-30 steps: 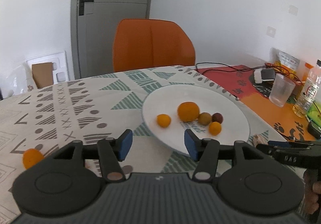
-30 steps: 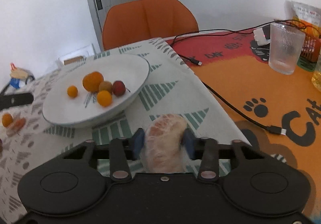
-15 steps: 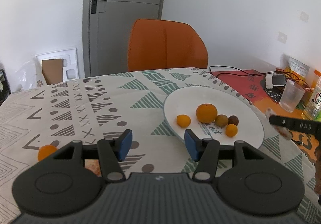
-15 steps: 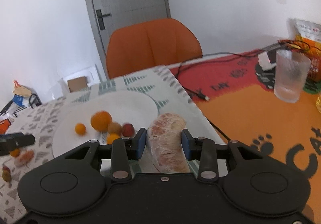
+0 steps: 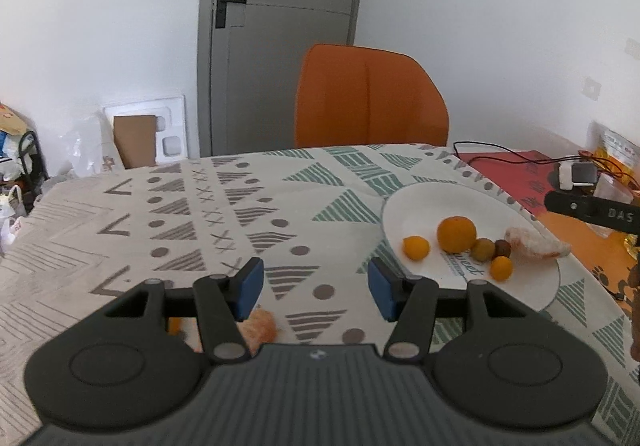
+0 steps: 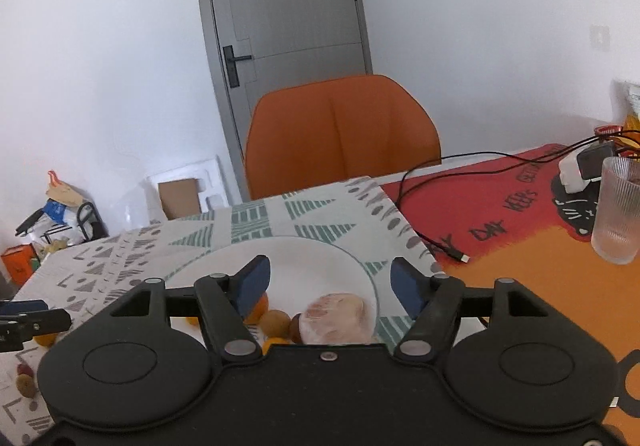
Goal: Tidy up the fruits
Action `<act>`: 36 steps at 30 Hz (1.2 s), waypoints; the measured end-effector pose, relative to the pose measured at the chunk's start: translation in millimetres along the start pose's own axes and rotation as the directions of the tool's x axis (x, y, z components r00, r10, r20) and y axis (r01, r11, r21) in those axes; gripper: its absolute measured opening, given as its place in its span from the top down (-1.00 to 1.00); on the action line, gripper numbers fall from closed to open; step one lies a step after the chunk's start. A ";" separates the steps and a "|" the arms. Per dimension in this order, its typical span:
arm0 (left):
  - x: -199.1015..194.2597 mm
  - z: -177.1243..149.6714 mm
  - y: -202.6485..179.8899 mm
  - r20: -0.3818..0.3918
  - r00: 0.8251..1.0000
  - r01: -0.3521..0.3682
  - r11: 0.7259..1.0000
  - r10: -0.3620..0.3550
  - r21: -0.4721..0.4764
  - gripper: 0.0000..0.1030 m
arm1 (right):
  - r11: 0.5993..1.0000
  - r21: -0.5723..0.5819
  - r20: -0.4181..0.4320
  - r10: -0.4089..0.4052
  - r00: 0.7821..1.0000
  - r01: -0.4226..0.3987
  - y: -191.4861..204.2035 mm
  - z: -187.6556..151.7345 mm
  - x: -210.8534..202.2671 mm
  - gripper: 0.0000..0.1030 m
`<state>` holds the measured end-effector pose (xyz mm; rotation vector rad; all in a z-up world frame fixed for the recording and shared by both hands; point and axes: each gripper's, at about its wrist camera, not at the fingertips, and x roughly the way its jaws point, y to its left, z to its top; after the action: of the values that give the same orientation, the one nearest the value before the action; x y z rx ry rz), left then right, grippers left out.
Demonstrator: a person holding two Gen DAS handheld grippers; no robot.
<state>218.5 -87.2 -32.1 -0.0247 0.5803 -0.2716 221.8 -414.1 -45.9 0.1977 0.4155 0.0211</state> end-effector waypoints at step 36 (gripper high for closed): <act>-69.3 -31.8 77.4 0.034 0.989 -0.135 0.981 0.141 -0.139 -0.57 | 0.980 -0.012 -0.112 0.197 0.974 -0.200 61.0 -36.8 -28.8 -1.00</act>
<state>164.8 7.2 -29.0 -0.1222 0.5536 -0.0958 181.9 -349.2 -55.5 0.2156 0.5041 0.2340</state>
